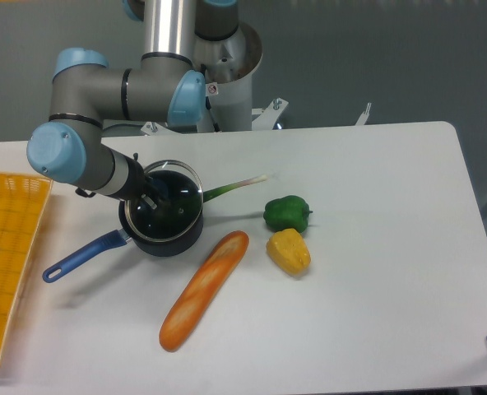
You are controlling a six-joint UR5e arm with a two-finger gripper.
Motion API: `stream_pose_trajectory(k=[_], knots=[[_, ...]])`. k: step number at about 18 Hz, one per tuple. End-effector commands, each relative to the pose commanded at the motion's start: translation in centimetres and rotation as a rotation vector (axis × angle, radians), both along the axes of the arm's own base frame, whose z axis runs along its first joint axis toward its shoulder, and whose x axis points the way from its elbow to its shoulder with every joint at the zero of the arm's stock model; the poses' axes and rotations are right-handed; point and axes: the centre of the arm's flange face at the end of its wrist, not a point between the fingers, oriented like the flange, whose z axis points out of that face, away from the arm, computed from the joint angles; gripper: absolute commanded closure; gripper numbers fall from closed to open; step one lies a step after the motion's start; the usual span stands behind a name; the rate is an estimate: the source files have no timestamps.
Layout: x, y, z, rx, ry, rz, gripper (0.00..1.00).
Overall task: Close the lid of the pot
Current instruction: 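Press and adjust the lid to seat it on the saucepan rim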
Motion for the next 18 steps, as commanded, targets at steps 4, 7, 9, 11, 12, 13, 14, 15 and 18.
stream_pose_trajectory(k=[4,7,9,11,12,13,14,15,18], knots=[[-0.1,0.23,-0.26,0.007,0.004,0.003,0.44],[-0.12,0.26,-0.19,0.009,0.005,0.003,0.44],[-0.1,0.23,-0.11,0.009,0.005,0.003,0.43],[-0.12,0.24,-0.1,0.009,0.006,0.001,0.4],[-0.11,0.21,-0.02,0.009,0.006,0.001,0.36],[-0.11,0.21,-0.02,0.009,0.006,0.0,0.33],[-0.19,0.14,-0.08,0.008,0.007,0.002,0.32],[-0.1,0.16,-0.08,0.007,0.007,0.001,0.31],[-0.18,0.08,0.18,0.011,0.01,0.0,0.28]])
